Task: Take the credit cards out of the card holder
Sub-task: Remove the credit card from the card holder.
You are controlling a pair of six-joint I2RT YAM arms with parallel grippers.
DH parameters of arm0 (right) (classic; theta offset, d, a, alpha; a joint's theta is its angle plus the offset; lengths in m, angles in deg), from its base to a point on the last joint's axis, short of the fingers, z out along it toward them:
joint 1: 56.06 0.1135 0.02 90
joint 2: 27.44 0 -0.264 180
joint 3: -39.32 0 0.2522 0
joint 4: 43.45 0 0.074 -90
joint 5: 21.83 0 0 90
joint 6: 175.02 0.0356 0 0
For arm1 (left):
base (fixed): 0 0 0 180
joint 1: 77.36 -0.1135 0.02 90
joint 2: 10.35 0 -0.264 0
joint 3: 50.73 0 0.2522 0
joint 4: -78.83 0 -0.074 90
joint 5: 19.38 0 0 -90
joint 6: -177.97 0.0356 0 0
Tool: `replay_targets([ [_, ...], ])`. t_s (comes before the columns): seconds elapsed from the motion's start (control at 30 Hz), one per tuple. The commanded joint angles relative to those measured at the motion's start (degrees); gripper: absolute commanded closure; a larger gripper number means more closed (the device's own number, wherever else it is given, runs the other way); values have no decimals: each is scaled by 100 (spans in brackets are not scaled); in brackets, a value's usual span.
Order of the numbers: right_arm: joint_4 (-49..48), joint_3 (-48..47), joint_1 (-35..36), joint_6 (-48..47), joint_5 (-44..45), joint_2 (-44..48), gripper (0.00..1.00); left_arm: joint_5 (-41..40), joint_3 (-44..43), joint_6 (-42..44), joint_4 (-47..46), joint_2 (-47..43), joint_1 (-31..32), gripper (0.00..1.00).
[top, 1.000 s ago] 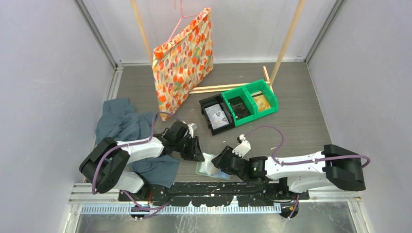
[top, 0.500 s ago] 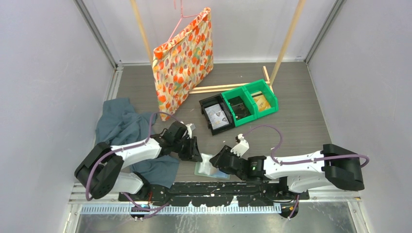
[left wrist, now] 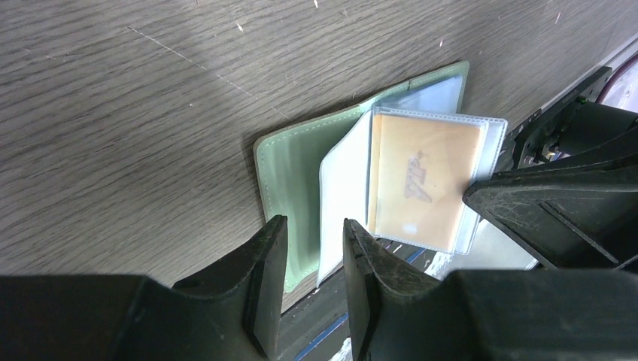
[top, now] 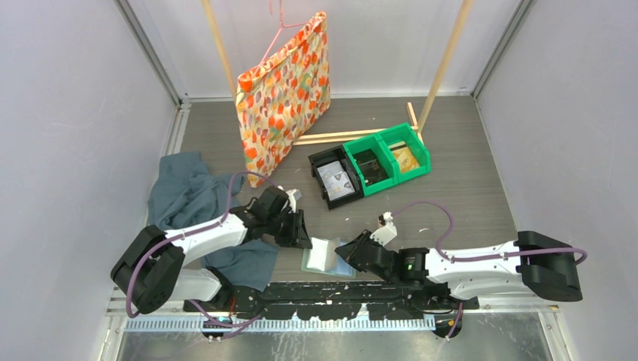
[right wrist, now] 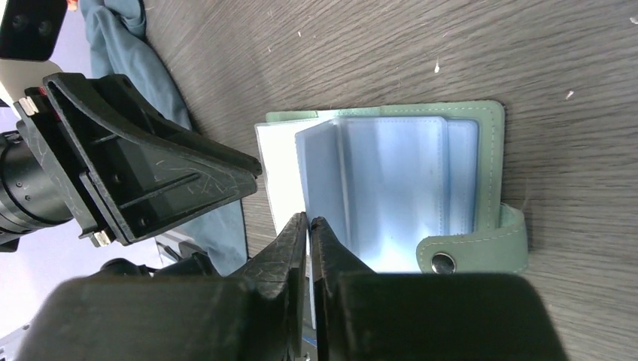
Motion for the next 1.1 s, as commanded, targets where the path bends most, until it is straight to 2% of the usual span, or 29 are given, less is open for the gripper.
replay_targets([
  [0.0,-271,33,34,107,205,-32,92,-11,-209,95,92,-100,13,65],
  [0.1,-271,-11,31,59,203,-46,96,-34,-232,104,157,-152,11,65],
  [0.27,-240,-318,32,-170,142,-266,97,-93,-264,114,270,-309,9,65],
  [0.4,168,-846,34,-484,53,-676,87,-104,-247,145,263,-268,5,65],
  [0.5,96,-1040,34,-546,-39,-927,81,-18,-195,142,192,-143,6,65],
  [1.07,-313,-1129,21,-754,-83,-1110,66,-35,8,27,-9,-37,5,65],
])
